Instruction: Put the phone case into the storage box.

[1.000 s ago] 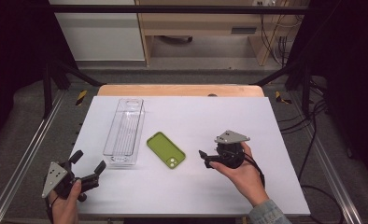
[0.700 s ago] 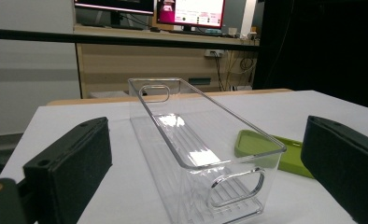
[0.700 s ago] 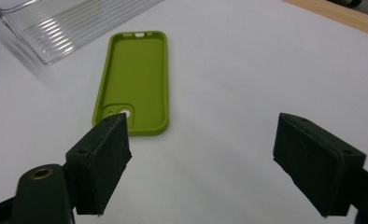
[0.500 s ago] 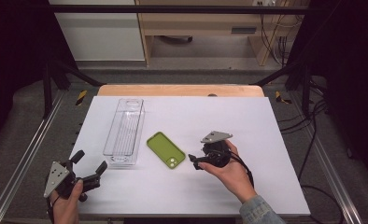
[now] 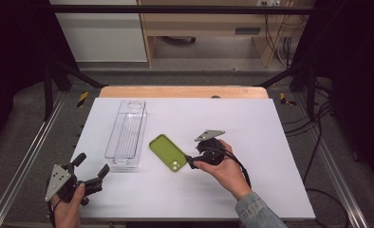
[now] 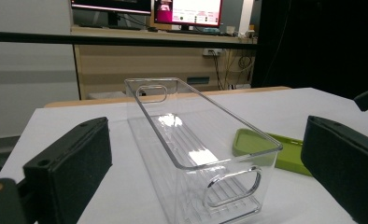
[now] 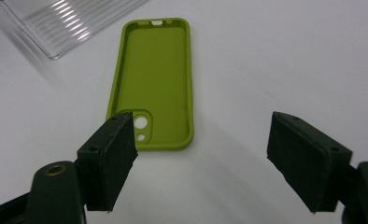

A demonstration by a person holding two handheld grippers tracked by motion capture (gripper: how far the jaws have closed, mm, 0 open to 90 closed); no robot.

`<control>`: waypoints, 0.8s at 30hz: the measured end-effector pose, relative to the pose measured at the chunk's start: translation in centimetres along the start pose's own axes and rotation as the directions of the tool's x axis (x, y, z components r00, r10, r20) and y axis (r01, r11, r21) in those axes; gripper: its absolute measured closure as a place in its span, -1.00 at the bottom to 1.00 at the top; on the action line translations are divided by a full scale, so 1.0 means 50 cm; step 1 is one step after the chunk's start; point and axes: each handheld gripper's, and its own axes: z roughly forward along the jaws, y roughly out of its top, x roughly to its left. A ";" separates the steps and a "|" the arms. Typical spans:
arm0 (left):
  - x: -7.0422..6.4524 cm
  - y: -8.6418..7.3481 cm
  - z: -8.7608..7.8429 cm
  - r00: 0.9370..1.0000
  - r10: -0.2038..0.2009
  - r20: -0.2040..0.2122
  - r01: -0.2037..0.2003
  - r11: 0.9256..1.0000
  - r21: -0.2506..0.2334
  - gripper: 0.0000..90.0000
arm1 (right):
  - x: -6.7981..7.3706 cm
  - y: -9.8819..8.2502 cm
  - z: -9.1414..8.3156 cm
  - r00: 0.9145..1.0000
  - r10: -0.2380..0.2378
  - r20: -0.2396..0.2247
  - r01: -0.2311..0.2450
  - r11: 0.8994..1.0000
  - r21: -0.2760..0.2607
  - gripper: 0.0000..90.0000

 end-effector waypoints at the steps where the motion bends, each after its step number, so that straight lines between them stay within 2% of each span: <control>1: 0.000 0.000 0.000 1.000 0.000 -0.001 0.000 1.000 0.001 -0.97 | 0.000 0.002 0.003 1.000 0.001 -0.002 -0.001 1.000 0.002 -0.43; 13: 0.001 0.000 0.001 1.000 -0.006 0.001 0.006 1.000 0.000 -0.97 | -0.007 0.013 0.031 1.000 0.018 0.007 -0.018 0.999 0.027 -0.40; 19: -0.001 -0.001 0.002 1.000 -0.002 0.005 0.002 1.000 0.004 -0.97 | -0.012 0.014 0.036 0.999 0.032 0.022 -0.032 0.999 0.014 -0.46; 24: -0.002 -0.001 0.003 1.000 -0.001 0.007 0.001 1.000 0.006 -0.97 | -0.012 0.016 0.043 0.999 0.027 0.022 -0.027 0.999 0.021 -0.40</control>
